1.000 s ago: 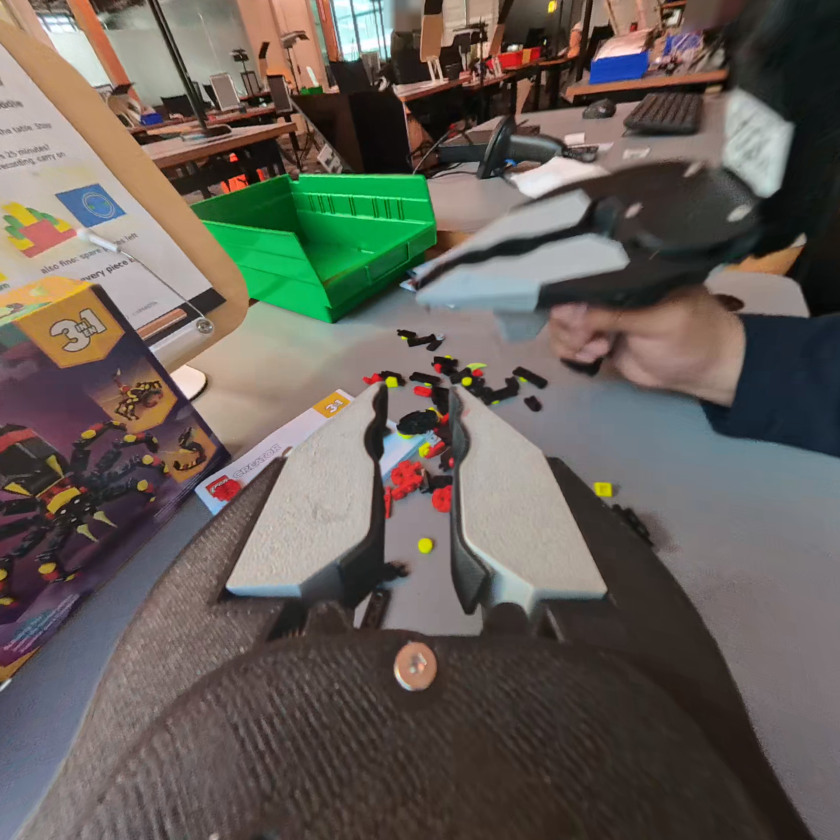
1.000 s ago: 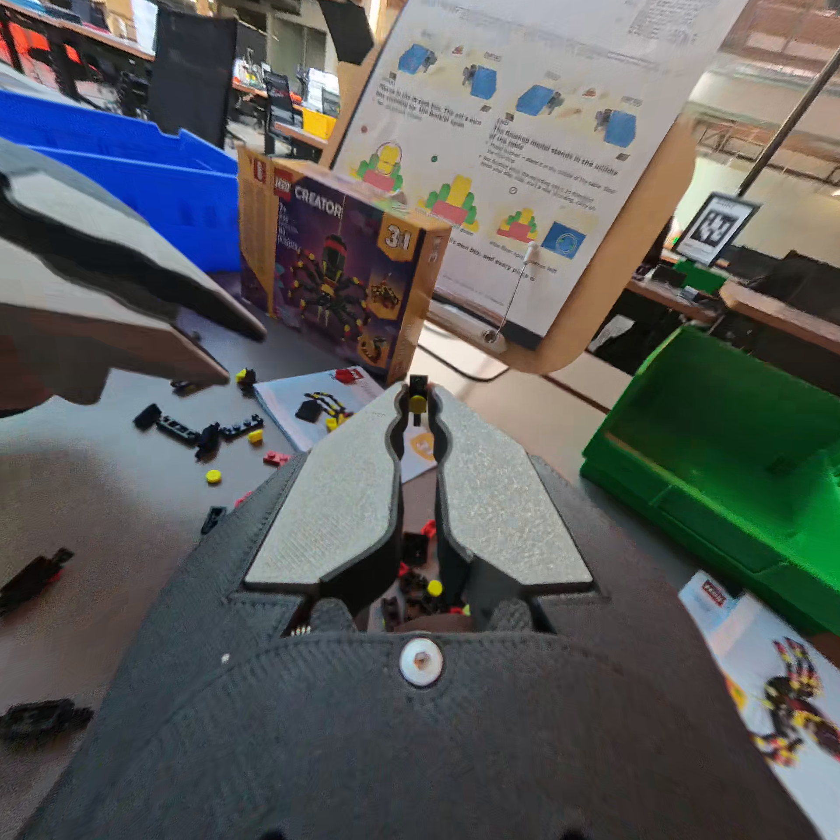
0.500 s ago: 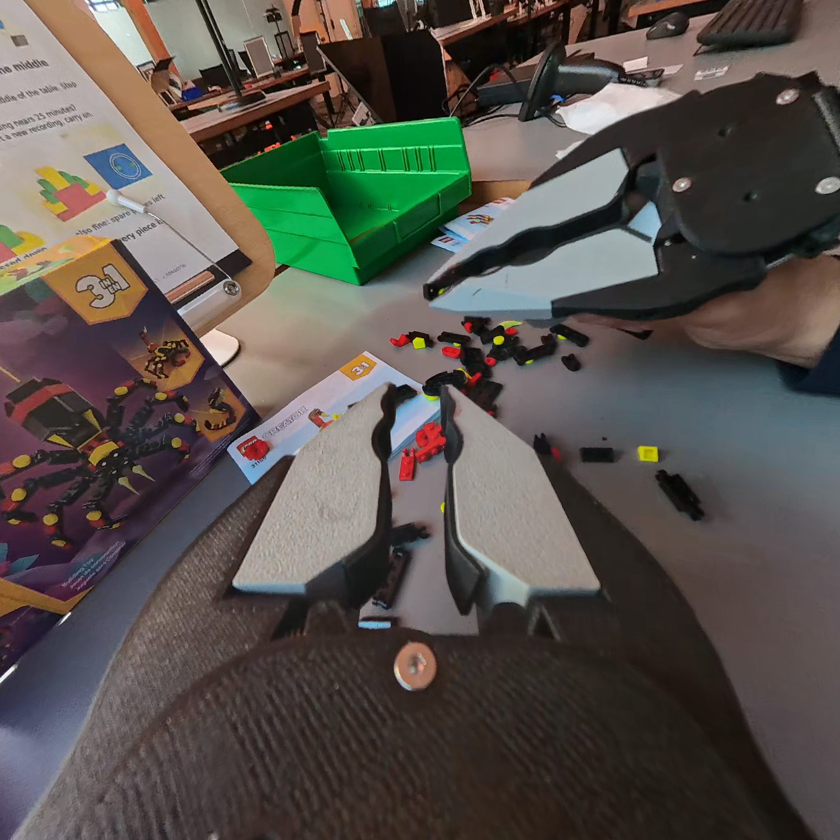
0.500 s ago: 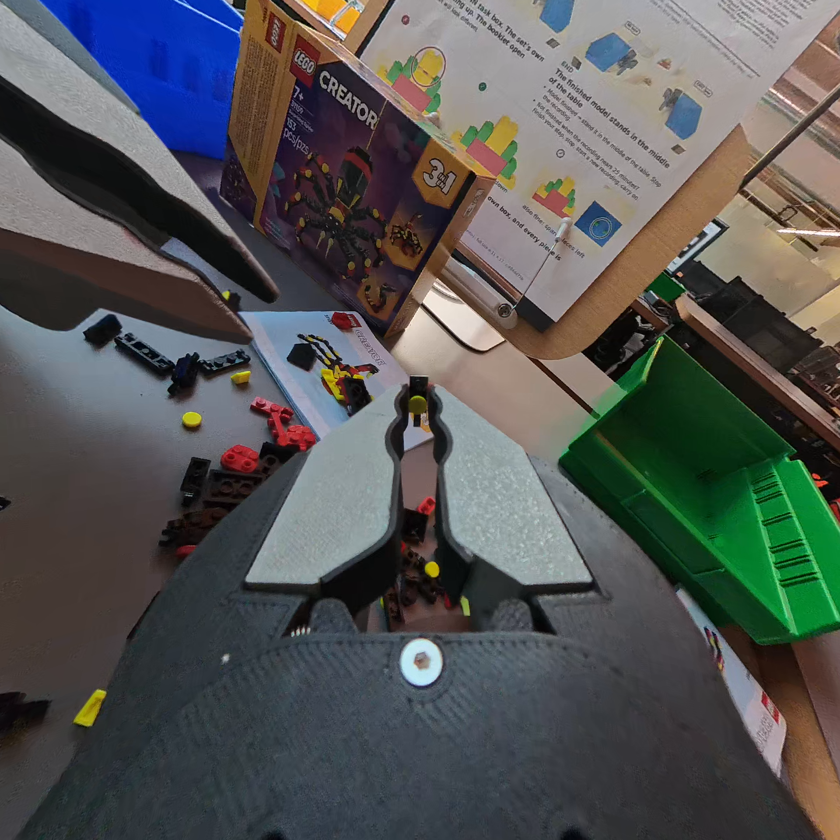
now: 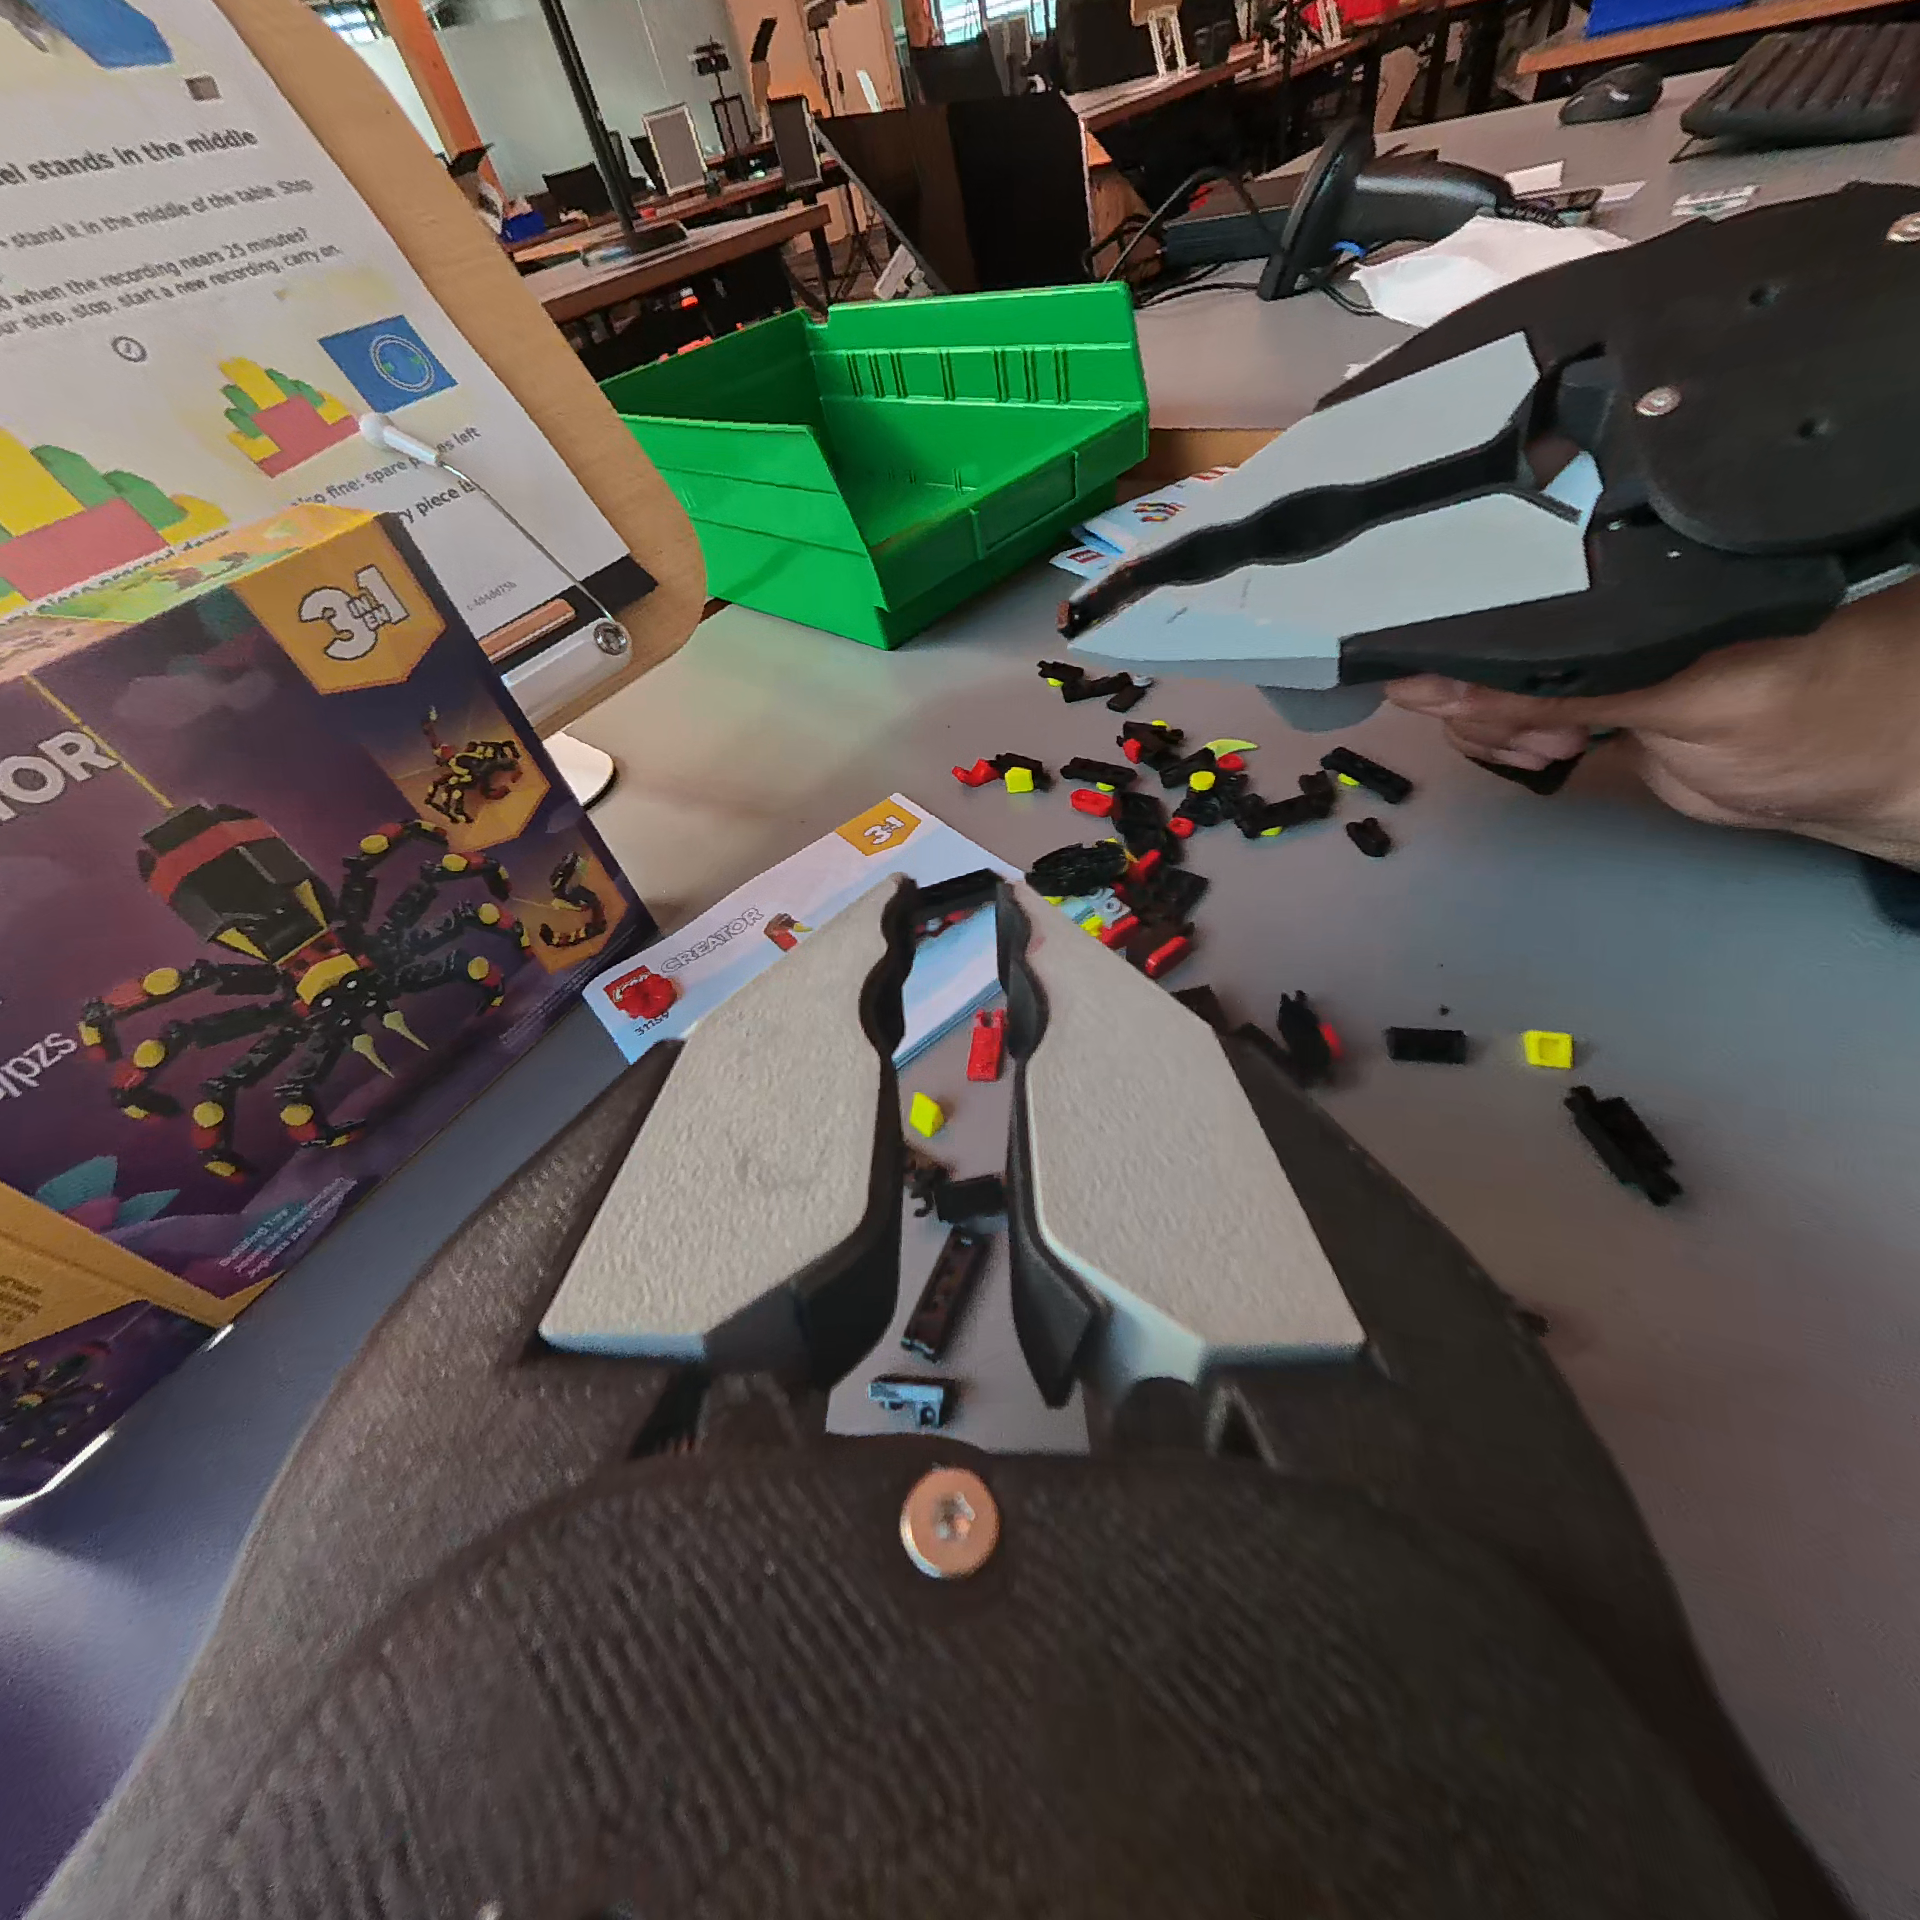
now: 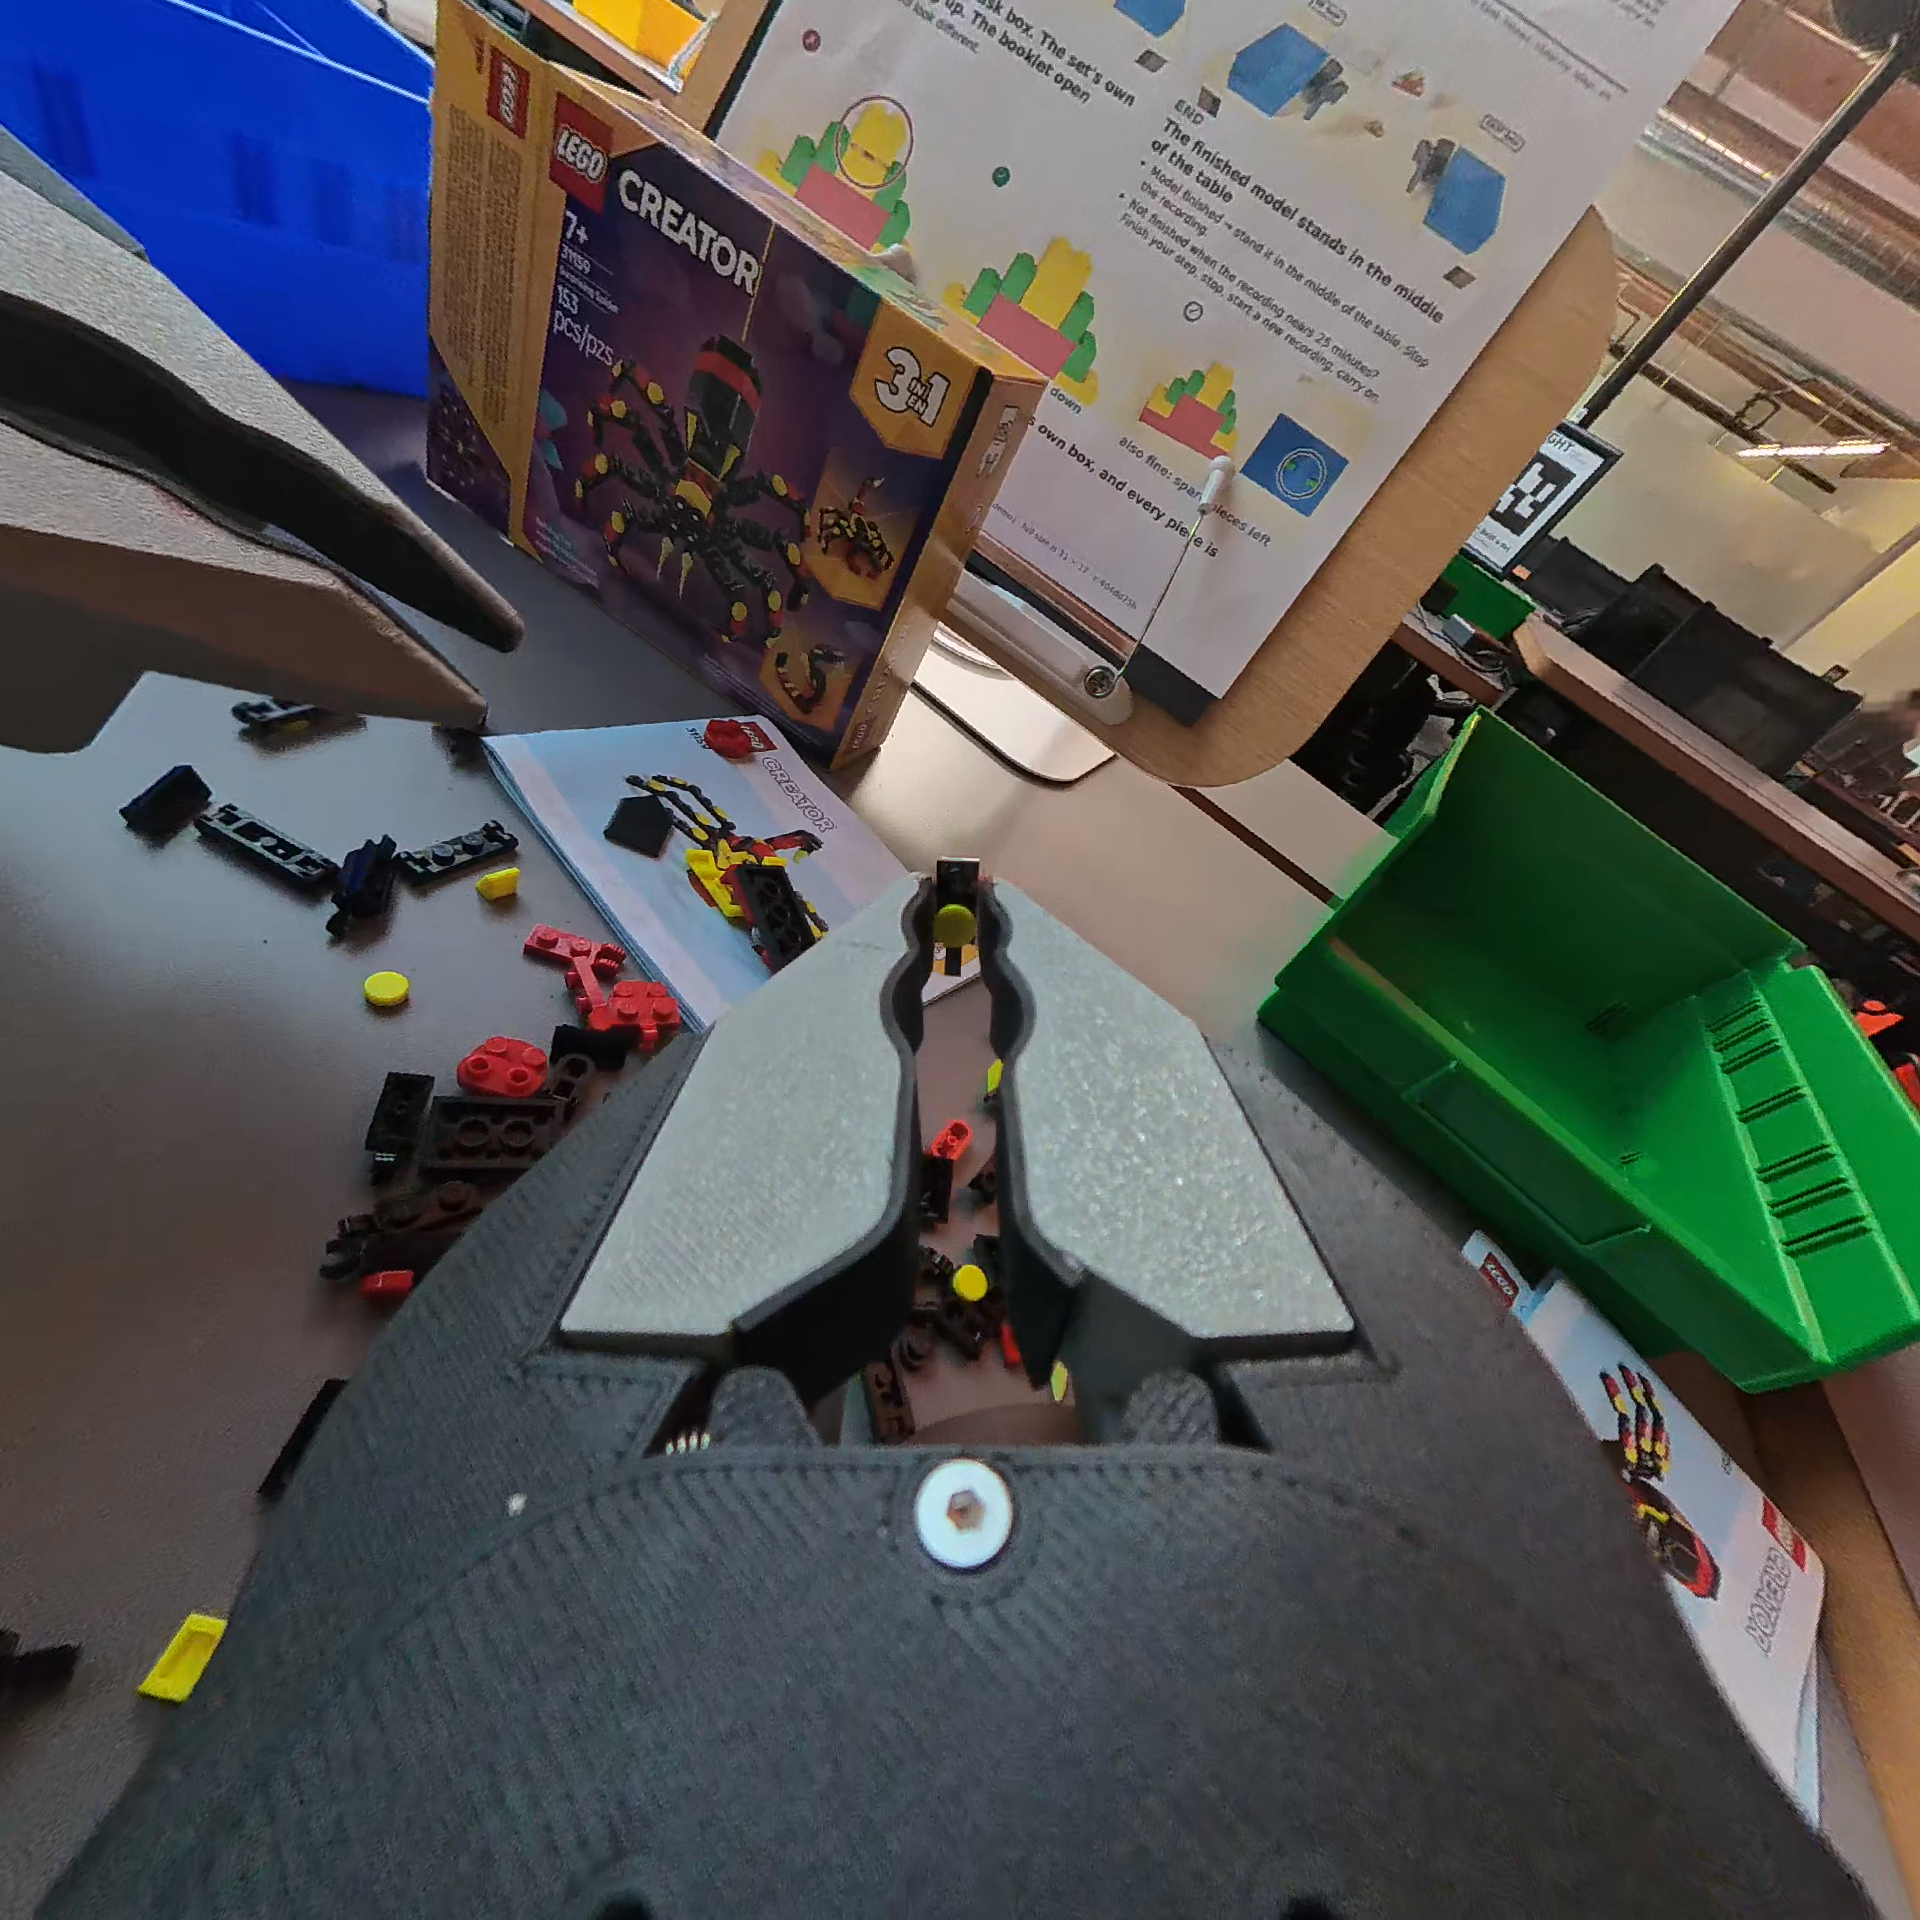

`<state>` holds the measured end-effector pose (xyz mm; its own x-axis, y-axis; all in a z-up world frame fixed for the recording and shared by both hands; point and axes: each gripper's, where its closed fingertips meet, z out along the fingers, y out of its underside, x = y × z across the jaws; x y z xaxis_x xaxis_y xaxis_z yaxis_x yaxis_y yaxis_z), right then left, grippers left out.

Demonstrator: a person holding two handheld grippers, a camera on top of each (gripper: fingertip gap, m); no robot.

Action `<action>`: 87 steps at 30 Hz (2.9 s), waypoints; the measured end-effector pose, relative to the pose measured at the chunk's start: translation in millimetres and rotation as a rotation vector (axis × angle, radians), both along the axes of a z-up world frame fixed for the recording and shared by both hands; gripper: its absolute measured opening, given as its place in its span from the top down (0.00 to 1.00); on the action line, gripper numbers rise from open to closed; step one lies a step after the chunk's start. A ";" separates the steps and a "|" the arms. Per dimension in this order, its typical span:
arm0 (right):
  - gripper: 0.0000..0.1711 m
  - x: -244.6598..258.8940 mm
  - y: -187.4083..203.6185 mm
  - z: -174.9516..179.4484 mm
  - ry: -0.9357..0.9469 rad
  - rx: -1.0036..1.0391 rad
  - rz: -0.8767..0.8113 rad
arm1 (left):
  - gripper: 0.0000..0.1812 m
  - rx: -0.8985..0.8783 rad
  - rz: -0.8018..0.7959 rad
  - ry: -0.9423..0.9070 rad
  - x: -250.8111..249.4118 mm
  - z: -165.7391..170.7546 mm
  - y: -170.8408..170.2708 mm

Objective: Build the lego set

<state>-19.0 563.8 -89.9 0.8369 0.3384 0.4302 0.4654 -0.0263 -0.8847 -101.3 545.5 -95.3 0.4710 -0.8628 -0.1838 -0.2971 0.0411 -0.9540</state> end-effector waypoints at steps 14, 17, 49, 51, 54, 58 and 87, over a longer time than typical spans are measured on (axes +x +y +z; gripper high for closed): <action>0.97 -9.6 -1.3 -8.8 -0.045 -0.030 0.037 | 0.94 -0.003 0.004 0.007 0.6 -1.7 1.7; 0.97 -10.2 -0.8 -12.3 -0.046 -0.048 0.040 | 0.94 -0.005 0.007 0.009 0.5 -2.1 2.3; 0.88 -0.7 6.0 -20.8 -0.016 -0.104 -0.016 | 0.94 0.010 0.009 0.019 0.8 -2.2 1.1; 0.89 -0.2 5.8 -19.1 -0.004 -0.099 -0.017 | 0.94 0.012 0.010 0.019 0.6 -1.7 1.0; 0.90 0.5 5.7 -18.0 -0.004 -0.093 -0.020 | 0.94 0.010 0.011 0.019 0.5 -2.0 1.4; 0.91 1.3 5.4 -15.4 -0.011 -0.077 -0.026 | 0.94 0.013 0.012 0.021 0.3 -2.3 1.7; 0.97 -0.9 10.0 -31.6 0.090 -0.336 0.340 | 0.95 -0.052 0.171 0.020 -26.0 -7.5 36.5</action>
<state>-19.9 573.8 -121.5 0.6838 0.7068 0.1811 0.4191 -0.1772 -0.8905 -127.3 581.9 -102.8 0.6085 -0.7788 -0.1523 -0.3148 -0.0608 -0.9472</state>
